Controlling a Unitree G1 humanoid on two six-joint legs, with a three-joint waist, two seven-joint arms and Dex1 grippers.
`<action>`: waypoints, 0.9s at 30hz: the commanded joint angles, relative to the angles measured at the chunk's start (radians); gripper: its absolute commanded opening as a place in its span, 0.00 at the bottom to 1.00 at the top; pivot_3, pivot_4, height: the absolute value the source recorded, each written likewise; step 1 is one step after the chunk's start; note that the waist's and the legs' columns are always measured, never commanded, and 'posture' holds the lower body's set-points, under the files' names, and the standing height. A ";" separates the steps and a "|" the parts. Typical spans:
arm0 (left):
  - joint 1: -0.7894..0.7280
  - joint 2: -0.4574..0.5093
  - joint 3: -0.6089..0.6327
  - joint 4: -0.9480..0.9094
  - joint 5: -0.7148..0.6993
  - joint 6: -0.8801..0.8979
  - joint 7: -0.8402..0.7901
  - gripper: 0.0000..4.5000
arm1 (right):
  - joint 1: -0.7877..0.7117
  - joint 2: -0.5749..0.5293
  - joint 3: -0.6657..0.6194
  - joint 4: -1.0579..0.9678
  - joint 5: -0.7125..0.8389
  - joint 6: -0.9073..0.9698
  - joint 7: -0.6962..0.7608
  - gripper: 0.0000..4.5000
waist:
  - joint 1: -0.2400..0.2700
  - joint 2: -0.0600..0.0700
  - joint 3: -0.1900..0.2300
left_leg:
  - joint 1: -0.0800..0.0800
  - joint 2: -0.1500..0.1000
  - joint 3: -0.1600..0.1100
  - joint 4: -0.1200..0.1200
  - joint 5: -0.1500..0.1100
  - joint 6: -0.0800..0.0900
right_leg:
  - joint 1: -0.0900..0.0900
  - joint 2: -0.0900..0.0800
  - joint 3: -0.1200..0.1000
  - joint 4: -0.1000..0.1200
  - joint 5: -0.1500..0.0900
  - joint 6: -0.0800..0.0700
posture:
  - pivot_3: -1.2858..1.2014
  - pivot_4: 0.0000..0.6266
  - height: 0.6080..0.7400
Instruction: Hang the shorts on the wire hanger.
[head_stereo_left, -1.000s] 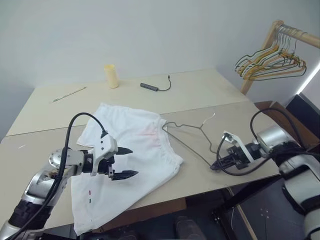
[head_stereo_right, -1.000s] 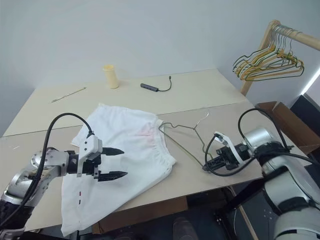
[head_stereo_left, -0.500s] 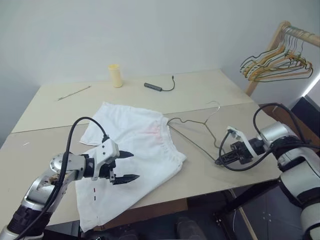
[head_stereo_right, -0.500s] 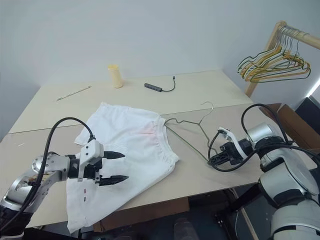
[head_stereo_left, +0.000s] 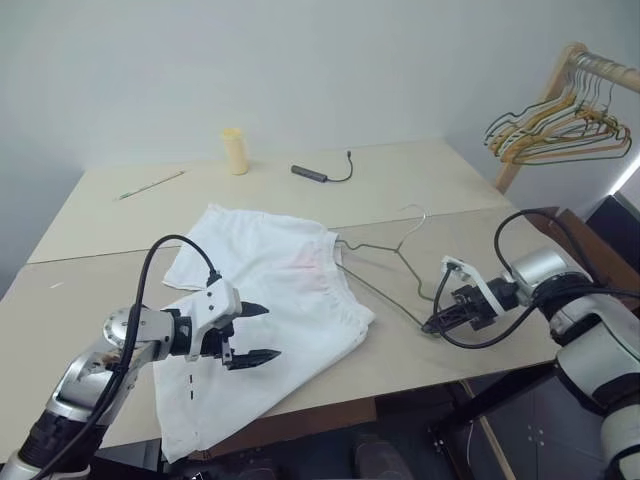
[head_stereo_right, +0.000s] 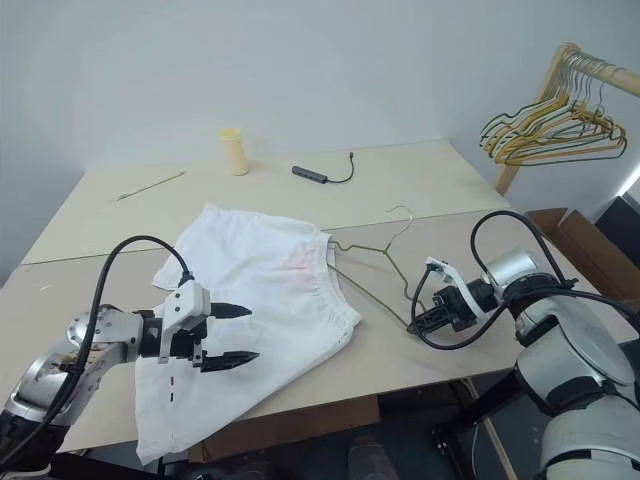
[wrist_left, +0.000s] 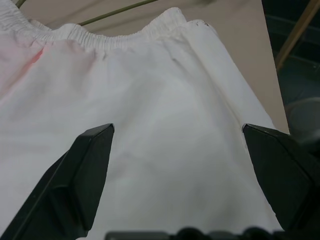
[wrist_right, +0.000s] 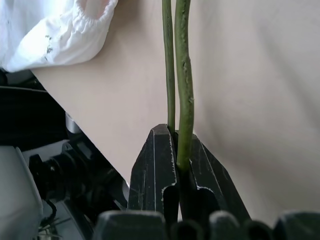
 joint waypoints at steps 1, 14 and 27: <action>-0.017 -0.003 -0.007 -0.029 0.002 -0.014 0.002 0.99 | -0.069 0.048 -0.015 0.058 0.027 0.004 0.058 0.00 | -0.006 0.000 0.000 | 0.000 0.000 0.000 0.000 0.000 0.000 | 0.000 0.000 0.000 0.000 0.000 0.000 | 0.47 0.00 1.00; 0.001 0.011 -0.002 -0.038 0.015 -0.016 0.000 0.99 | -0.138 0.205 -0.048 0.265 -0.110 -0.111 0.058 0.00 | 0.010 0.001 0.000 | 0.000 0.000 0.000 0.000 0.000 0.000 | -0.001 0.000 0.000 0.001 0.001 -0.001 | 0.48 0.00 1.00; 0.034 0.010 0.003 -0.061 0.012 -0.012 0.026 0.99 | -0.186 0.289 -0.253 0.375 -0.365 -0.162 0.058 0.00 | 0.024 0.002 0.000 | 0.000 -0.001 0.000 0.000 0.000 0.000 | -0.002 0.001 0.000 0.002 0.001 -0.002 | 0.49 0.00 1.00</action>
